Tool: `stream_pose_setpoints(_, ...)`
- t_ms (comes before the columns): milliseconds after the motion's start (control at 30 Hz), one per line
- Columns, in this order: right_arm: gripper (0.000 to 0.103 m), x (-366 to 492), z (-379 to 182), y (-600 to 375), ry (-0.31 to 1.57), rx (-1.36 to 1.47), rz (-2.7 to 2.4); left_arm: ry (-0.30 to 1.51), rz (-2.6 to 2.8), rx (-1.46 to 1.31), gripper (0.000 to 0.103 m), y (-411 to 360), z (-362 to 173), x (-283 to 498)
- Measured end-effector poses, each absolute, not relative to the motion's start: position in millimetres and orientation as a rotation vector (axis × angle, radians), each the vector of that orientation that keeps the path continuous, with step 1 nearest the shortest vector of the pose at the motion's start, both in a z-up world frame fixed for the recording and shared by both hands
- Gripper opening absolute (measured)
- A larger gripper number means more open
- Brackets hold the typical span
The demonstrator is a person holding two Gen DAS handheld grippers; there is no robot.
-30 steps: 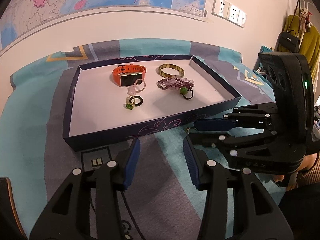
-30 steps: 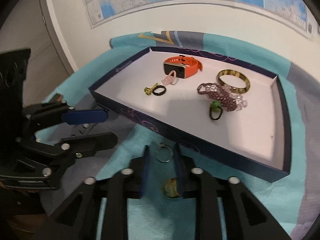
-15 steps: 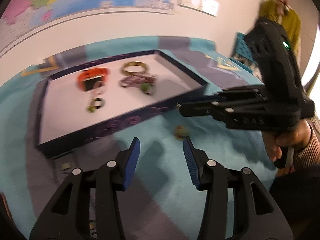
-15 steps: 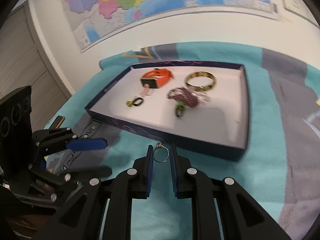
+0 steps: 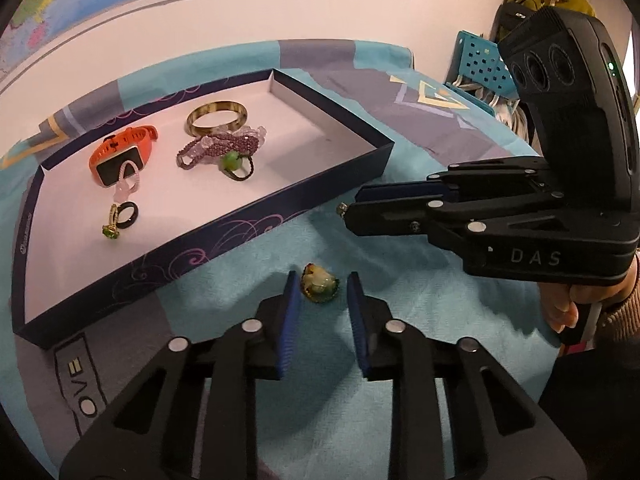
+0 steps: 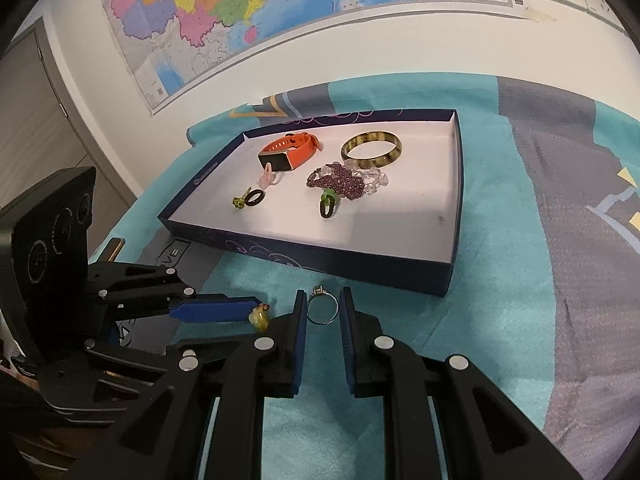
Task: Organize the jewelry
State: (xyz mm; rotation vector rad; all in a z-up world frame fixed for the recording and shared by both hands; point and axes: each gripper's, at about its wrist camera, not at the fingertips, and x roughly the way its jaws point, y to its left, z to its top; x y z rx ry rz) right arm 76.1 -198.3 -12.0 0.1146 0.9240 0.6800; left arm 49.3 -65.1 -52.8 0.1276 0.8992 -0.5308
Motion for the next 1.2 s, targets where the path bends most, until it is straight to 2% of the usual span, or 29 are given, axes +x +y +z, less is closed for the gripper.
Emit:
stream_pose_setpoints(33, 0.015, 76, -12, -198, 0.923, 0.115, 0.682, 0.901, -0.530, 0.126, 0.018, -65, -53, 49)
stream_pose_setpoints(167, 0.015, 75, -11, -197, 0.921, 0.119, 0.691, 0.898, -0.527, 0.112, 0.017, -60, -53, 47)
stream_pose_setpoints(600, 0.015, 67, -5, -184, 0.899, 0.113, 0.738, 0.844, -0.441, -0.010, 0.017, -17, -35, 37)
stream_pose_setpoints(1200, 0.015, 66, 8, -171, 0.863, 0.093, 0.752, 0.796, -0.351, -0.040, 0.017, 8, -21, 33)
